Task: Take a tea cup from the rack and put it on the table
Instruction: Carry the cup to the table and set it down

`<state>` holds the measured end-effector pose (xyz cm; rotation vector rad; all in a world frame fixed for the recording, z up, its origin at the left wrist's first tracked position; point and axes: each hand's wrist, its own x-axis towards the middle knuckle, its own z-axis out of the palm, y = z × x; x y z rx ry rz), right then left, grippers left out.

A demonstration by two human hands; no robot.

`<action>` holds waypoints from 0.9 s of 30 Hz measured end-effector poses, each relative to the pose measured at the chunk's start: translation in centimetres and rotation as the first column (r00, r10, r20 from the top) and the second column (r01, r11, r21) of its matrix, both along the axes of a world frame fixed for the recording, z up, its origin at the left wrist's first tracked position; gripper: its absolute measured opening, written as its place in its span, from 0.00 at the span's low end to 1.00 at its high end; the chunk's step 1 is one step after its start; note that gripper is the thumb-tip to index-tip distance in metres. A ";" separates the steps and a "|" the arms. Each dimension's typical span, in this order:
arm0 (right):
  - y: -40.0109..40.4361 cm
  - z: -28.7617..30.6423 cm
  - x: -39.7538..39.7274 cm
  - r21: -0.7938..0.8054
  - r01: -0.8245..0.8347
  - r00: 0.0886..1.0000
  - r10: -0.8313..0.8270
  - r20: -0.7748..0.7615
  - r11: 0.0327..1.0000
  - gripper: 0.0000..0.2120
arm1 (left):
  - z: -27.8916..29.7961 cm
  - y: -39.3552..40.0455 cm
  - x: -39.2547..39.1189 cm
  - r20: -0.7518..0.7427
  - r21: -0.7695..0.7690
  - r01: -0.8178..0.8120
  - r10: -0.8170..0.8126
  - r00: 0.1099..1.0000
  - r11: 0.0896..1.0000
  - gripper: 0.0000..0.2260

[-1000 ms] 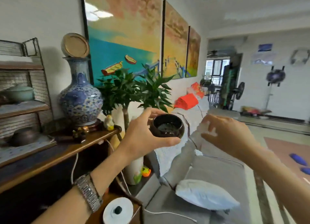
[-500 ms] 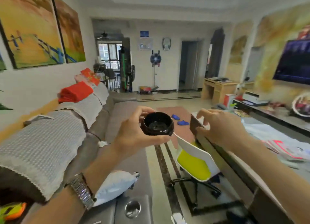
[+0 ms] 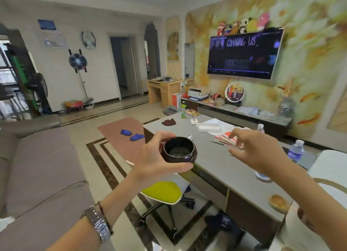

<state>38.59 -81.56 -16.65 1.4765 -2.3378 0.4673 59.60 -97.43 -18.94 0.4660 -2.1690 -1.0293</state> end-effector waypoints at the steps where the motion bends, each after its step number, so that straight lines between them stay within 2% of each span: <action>1: 0.1 -0.4 -1.0 0.012 0.037 0.999 -0.037 0.013 0.999 0.15 | -0.3 -0.6 -1.4 0.010 0.009 0.035 -0.035 0.999 0.999 0.31; 6: 0.5 -2.0 -6.4 0.047 0.196 0.976 -0.200 0.088 0.979 0.14 | -2.4 -3.1 -9.3 0.007 0.050 0.141 -0.141 0.990 0.989 0.33; 10: 0.1 -3.4 -10.9 0.094 0.254 0.959 -0.264 0.101 0.962 0.13 | -4.1 -4.1 -14.7 0.019 0.066 0.194 -0.196 0.980 0.979 0.32; 17: -3.7 -6.2 -20.4 0.164 0.260 0.961 -0.271 0.048 0.952 0.15 | -6.0 -7.2 -25.3 0.055 0.053 0.217 -0.220 0.974 0.975 0.30; 27: -7.4 -11.6 -28.4 0.231 0.291 0.941 -0.321 0.103 0.928 0.16 | -11.3 -11.2 -35.2 0.119 0.039 0.319 -0.322 0.939 0.947 0.31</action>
